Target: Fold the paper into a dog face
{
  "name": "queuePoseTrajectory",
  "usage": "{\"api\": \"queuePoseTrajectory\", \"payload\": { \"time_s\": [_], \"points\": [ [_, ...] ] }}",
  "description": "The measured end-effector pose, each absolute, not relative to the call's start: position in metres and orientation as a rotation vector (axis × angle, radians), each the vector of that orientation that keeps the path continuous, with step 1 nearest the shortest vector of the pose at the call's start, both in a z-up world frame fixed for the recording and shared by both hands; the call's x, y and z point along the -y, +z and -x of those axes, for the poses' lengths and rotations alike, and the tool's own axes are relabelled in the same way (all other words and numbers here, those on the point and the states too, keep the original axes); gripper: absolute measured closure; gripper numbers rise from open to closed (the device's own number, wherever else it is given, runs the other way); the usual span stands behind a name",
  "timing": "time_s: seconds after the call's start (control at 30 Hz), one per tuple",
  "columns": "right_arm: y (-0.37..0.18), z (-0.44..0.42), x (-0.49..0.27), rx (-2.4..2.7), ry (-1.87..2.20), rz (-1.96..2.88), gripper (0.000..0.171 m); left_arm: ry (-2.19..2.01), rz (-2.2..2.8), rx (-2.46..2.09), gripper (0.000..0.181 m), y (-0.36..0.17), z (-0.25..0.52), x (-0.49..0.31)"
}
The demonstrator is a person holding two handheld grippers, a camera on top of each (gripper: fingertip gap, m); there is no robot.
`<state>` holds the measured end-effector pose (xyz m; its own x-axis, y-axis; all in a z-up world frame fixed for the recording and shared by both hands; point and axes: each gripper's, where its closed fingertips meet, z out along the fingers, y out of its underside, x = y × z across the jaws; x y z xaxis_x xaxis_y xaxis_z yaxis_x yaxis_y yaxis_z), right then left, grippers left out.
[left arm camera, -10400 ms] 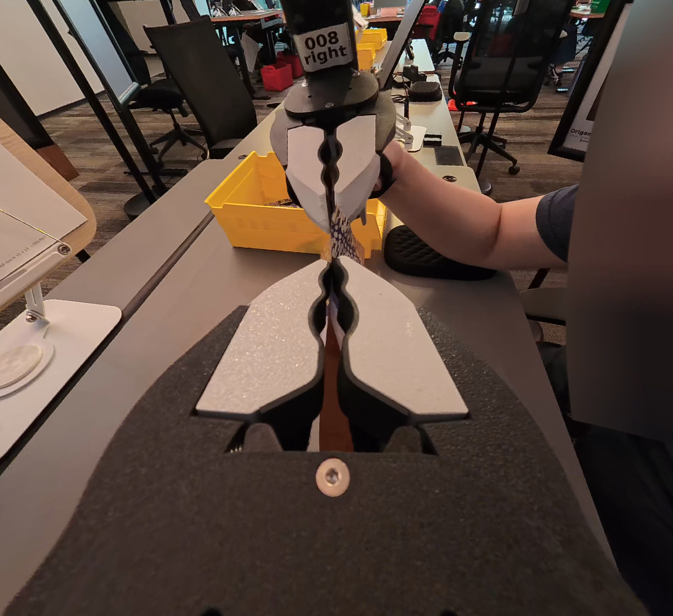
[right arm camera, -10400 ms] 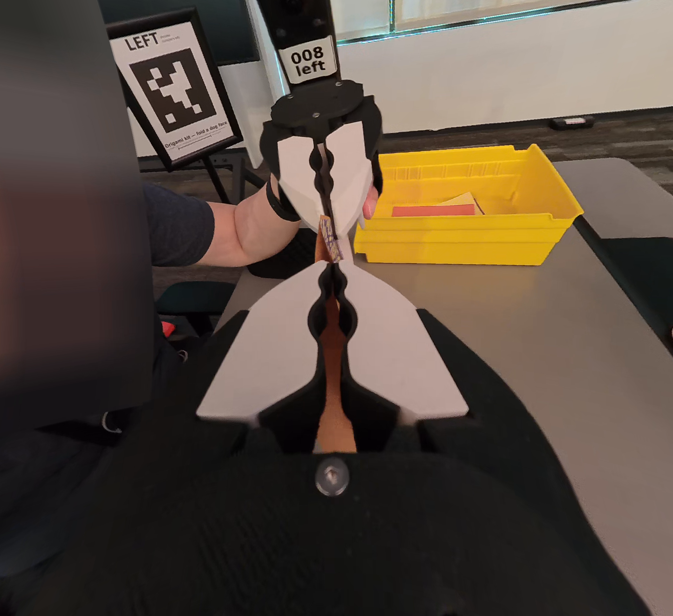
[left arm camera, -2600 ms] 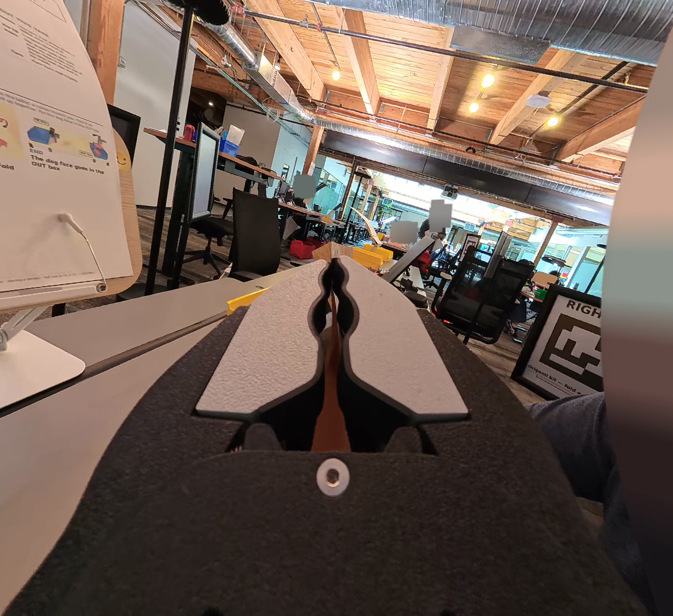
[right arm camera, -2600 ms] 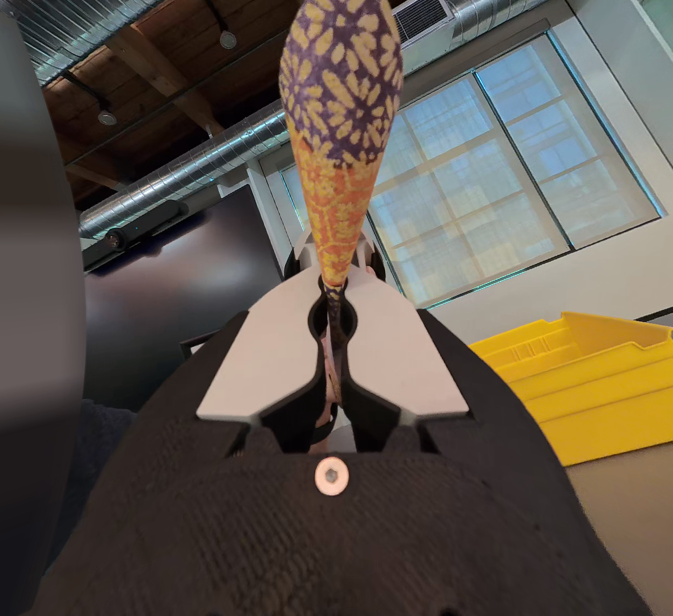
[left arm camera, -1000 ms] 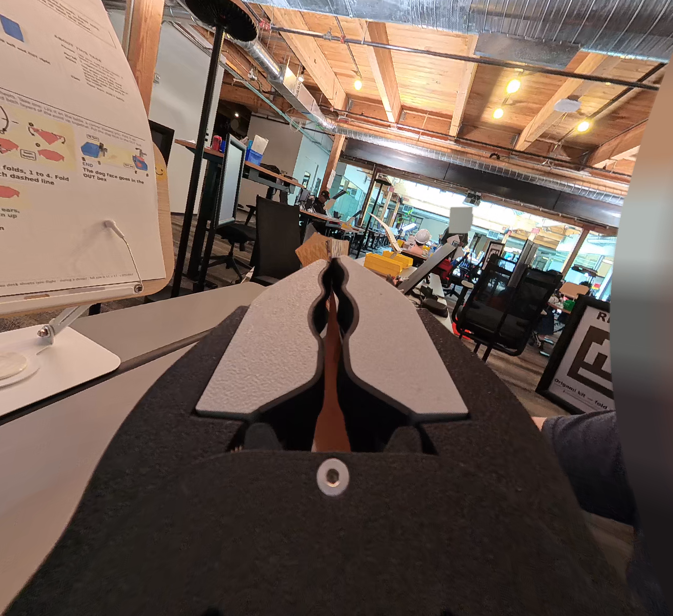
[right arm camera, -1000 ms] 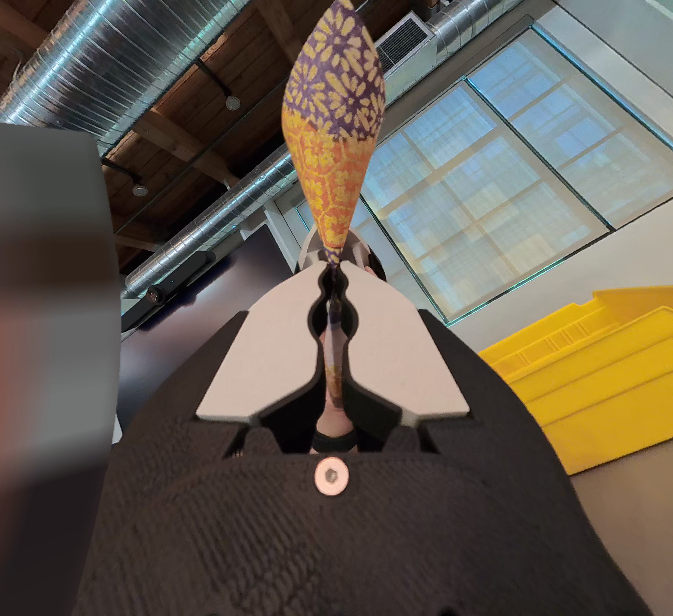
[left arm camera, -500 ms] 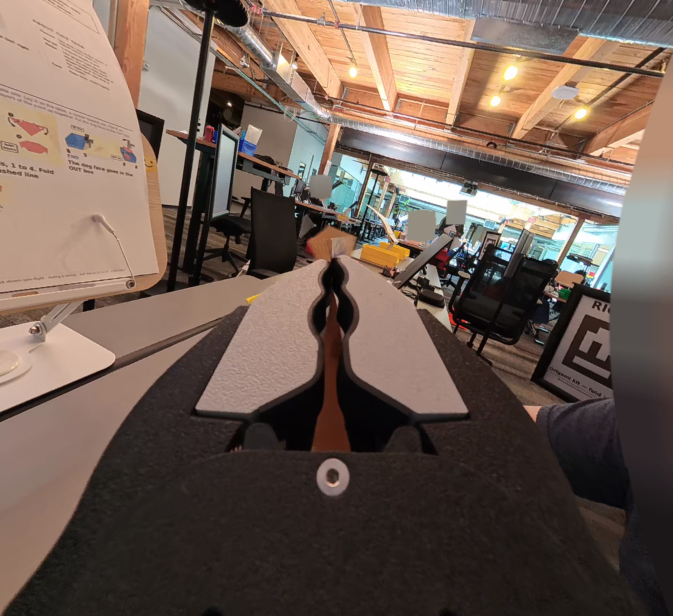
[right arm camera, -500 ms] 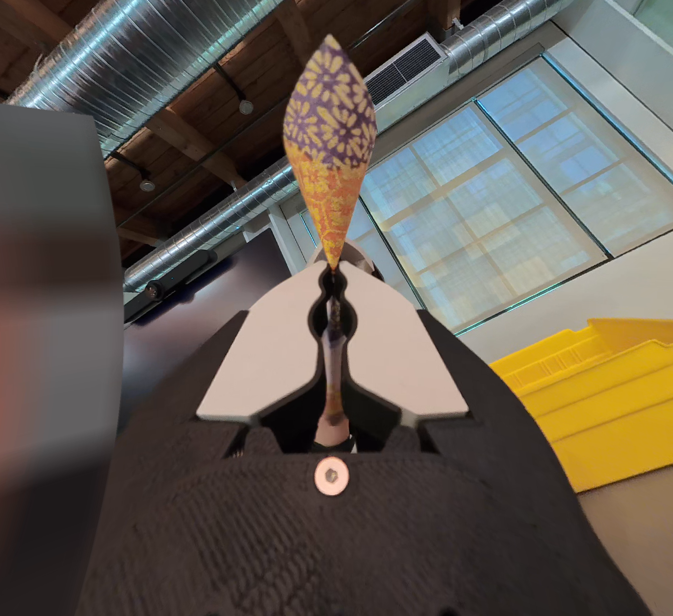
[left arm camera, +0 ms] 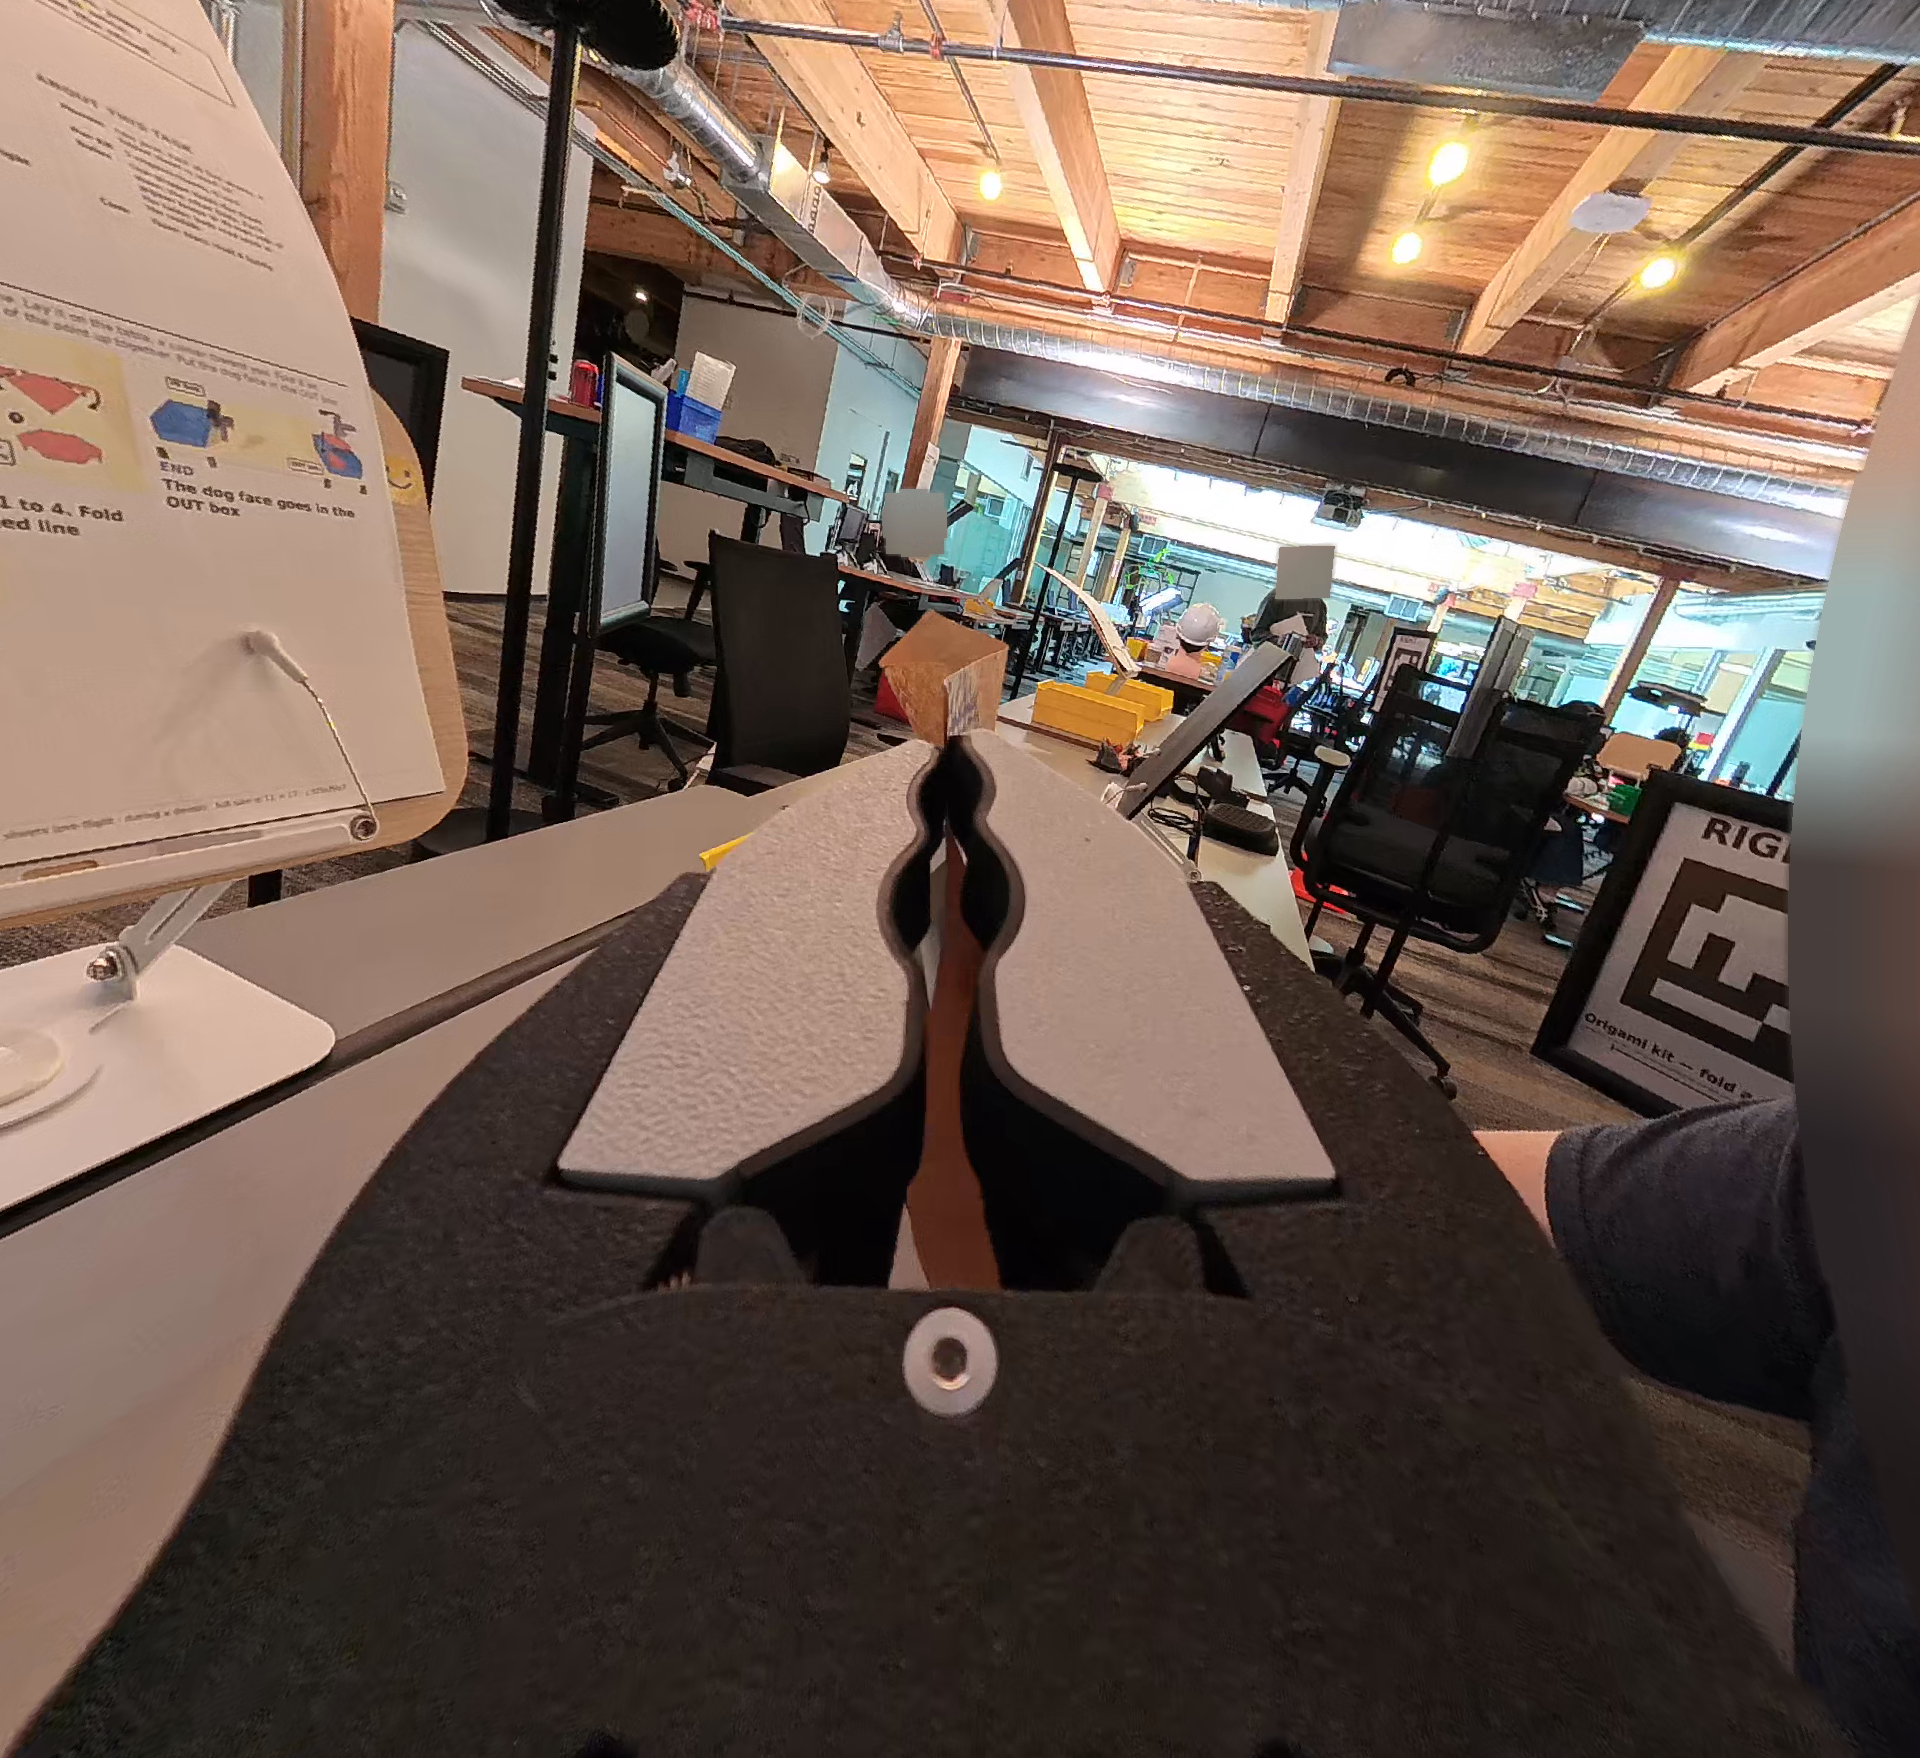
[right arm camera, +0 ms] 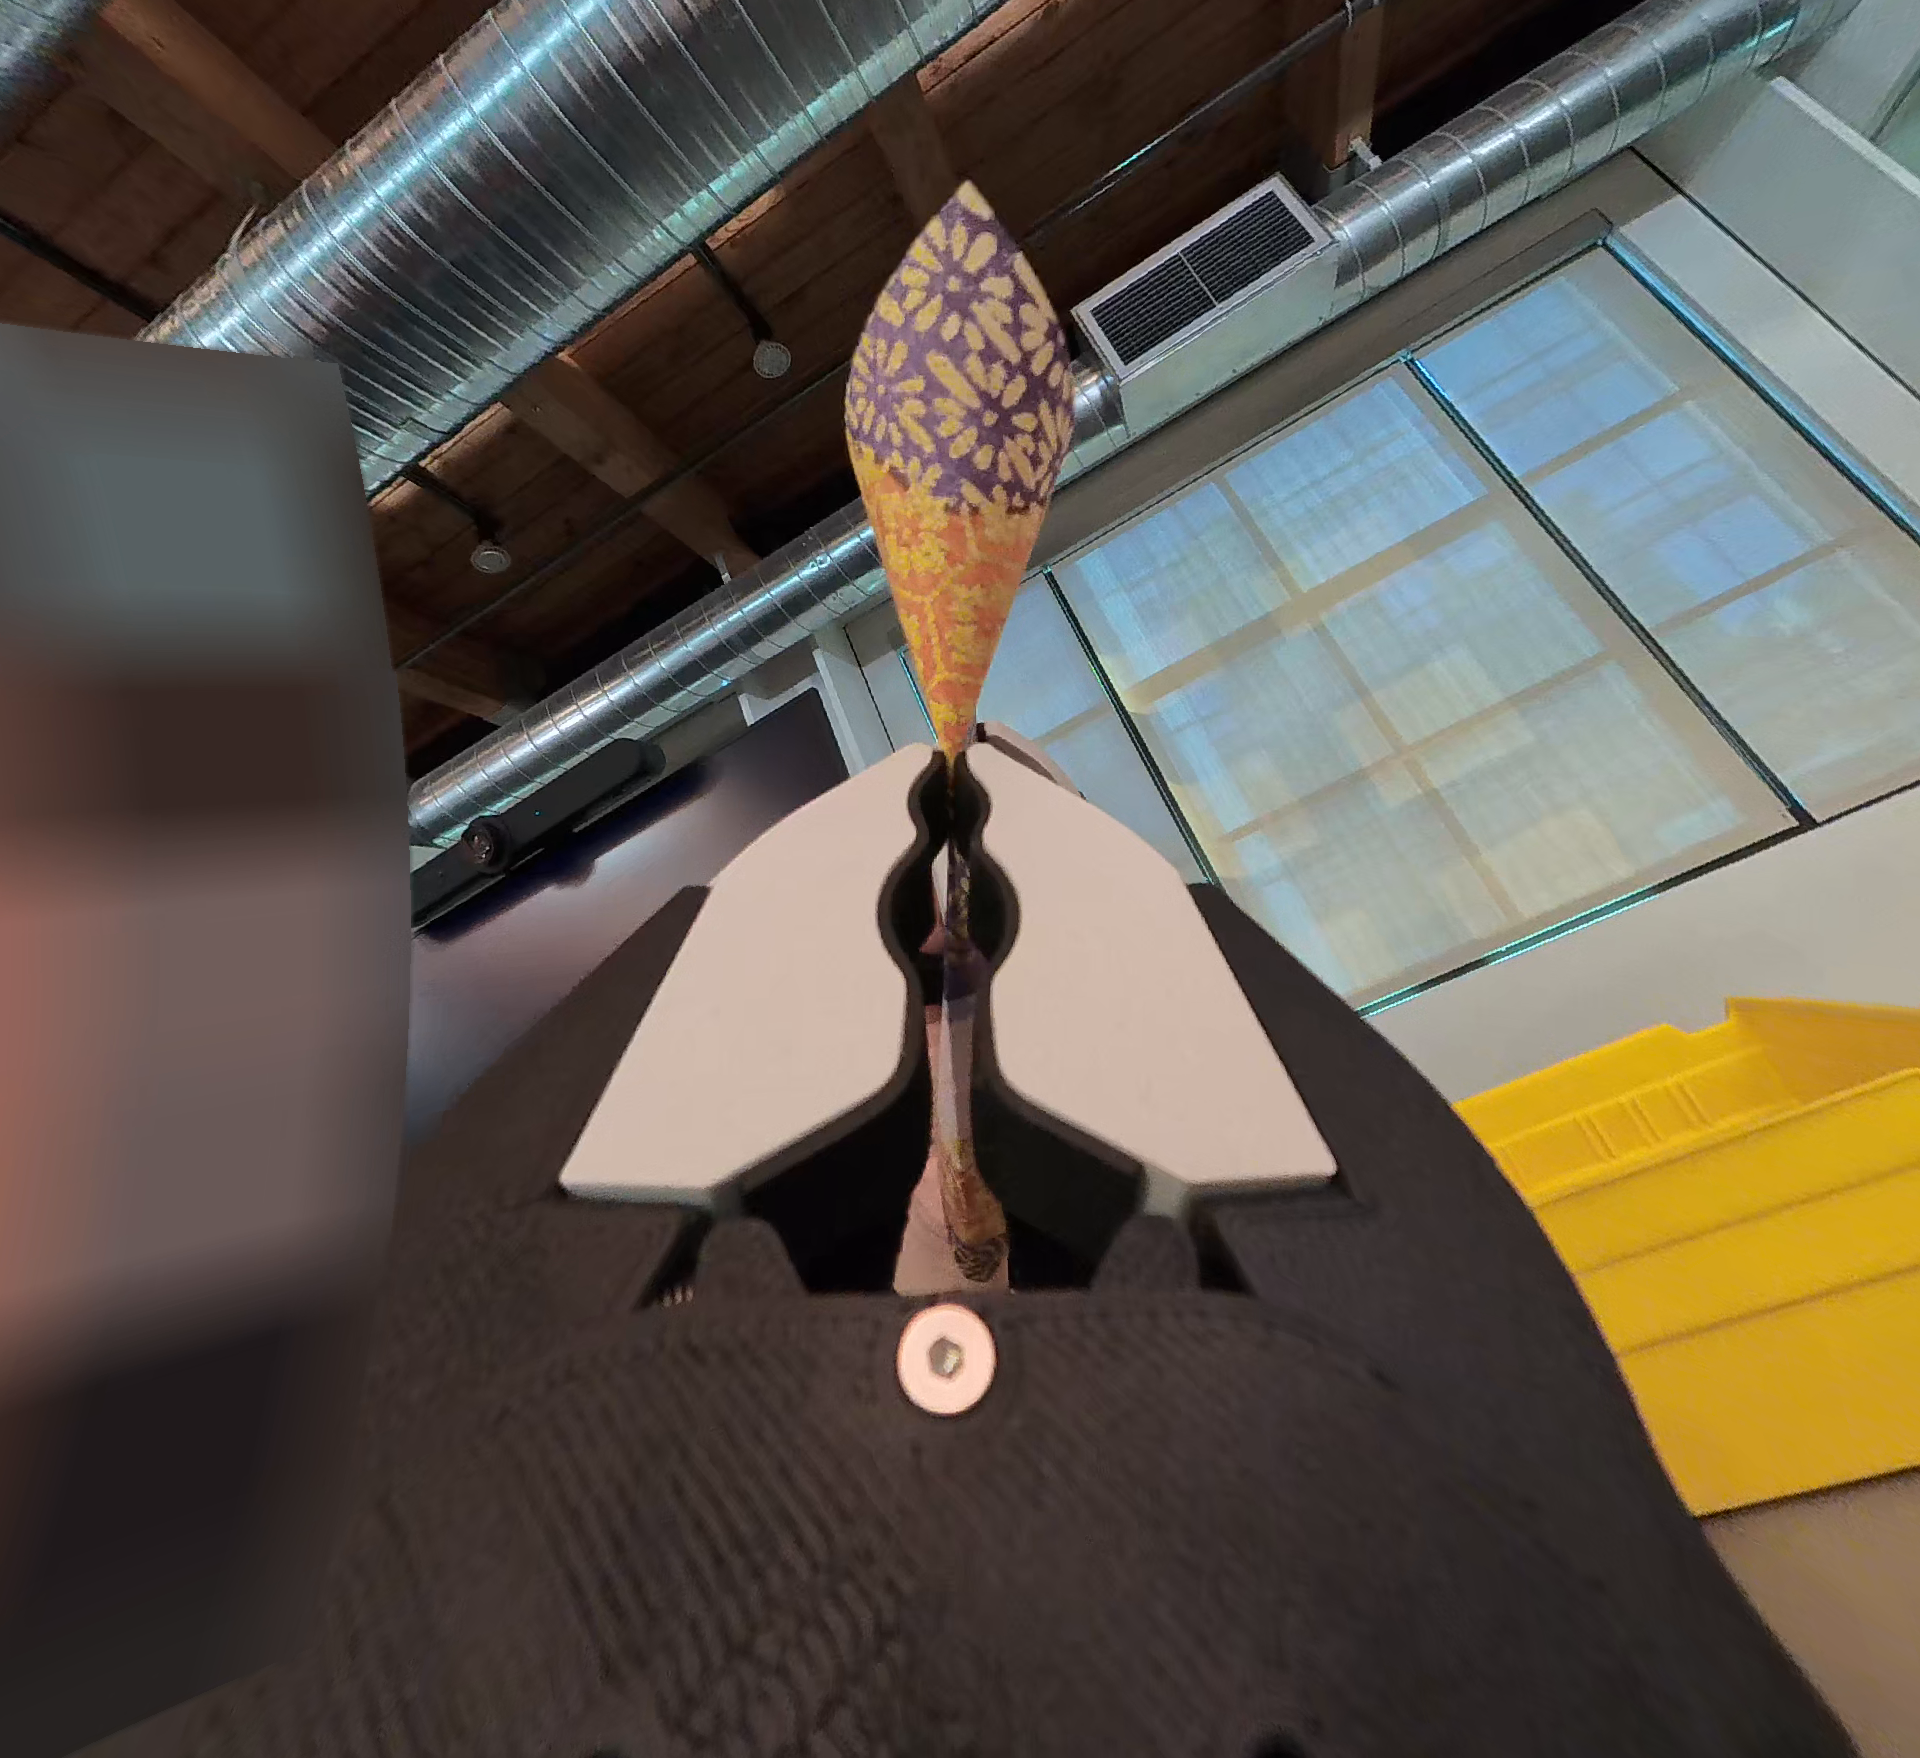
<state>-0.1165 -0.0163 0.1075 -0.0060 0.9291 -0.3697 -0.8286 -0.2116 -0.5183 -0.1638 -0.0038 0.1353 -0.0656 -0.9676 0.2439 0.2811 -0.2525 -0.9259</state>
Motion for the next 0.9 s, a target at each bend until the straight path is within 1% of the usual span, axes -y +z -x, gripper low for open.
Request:
{"api": "queuePoseTrajectory", "payload": {
  "time_s": [0.2,0.3,0.4,0.6,0.7,0.77,0.9],
  "points": [
    [0.111,0.116,0.023,0.200,1.633,0.708,0.170,-1.536,1.141,-0.901,0.181,0.136,0.163,0.007],
    [0.115,0.109,0.024,0.180,1.653,0.679,0.166,-1.532,1.142,-0.928,0.181,0.135,0.162,0.009],
    [0.114,0.107,0.022,0.173,1.637,0.692,0.170,-1.534,1.146,-0.945,0.181,0.134,0.161,0.011],
    [0.118,0.105,0.027,0.200,1.626,0.655,0.170,-1.527,1.142,-0.969,0.181,0.133,0.160,0.014],
    [0.124,0.097,0.029,0.189,1.637,0.621,0.166,-1.525,1.142,-0.980,0.181,0.133,0.160,0.015],
    [0.123,0.096,0.028,0.193,1.627,0.637,0.170,-1.531,1.144,-0.985,0.181,0.133,0.160,0.015],
    [0.125,0.096,0.030,0.214,1.625,0.635,0.170,-1.530,1.144,-0.988,0.181,0.133,0.159,0.016]
  ]
}}
